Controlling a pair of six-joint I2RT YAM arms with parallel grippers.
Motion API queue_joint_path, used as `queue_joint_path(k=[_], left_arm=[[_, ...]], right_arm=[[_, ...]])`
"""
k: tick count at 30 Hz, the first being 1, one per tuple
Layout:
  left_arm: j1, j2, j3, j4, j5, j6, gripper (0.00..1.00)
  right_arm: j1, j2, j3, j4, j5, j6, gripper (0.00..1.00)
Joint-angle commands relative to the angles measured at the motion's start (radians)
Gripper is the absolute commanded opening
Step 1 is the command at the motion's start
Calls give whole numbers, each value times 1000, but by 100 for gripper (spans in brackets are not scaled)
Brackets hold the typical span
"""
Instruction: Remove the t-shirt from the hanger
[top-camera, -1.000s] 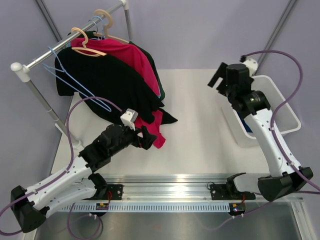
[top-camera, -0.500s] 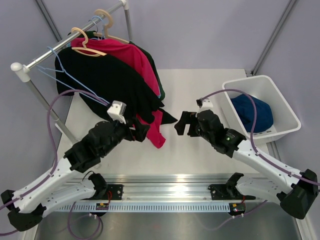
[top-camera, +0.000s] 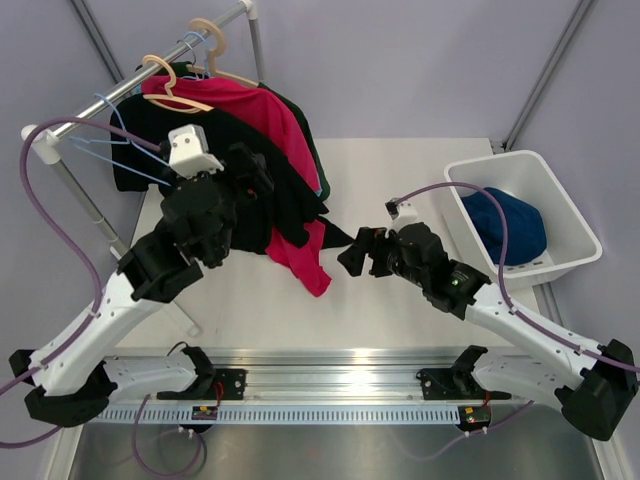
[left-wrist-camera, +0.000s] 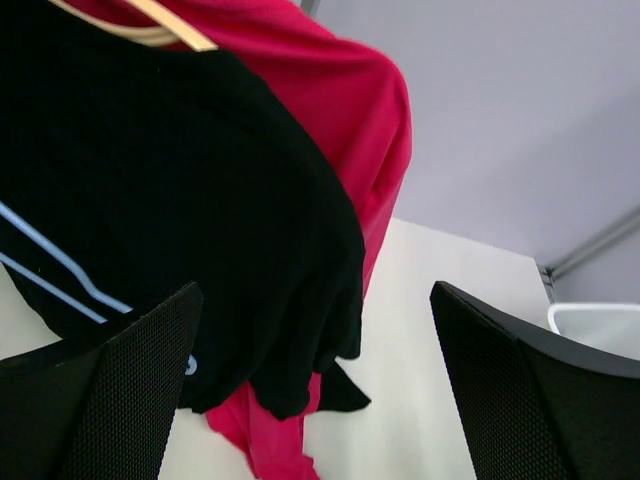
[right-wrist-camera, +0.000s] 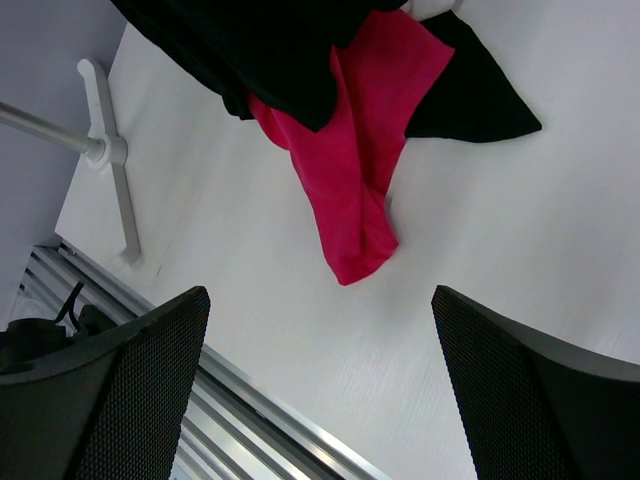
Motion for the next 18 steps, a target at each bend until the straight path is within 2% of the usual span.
queue_joint_path(k=[1,8,18], left_arm=[[-3,97,129,-14,-137,6,99],[-3,290,331,-77,-312,36,99],[48,401,382,-76,-370,24,96]], right_arm=[[7,-44,-8,53,-36,-3,100],[7,-43,-24,86,-113,25,100],[7,-76,-38,103,-153,33,99]])
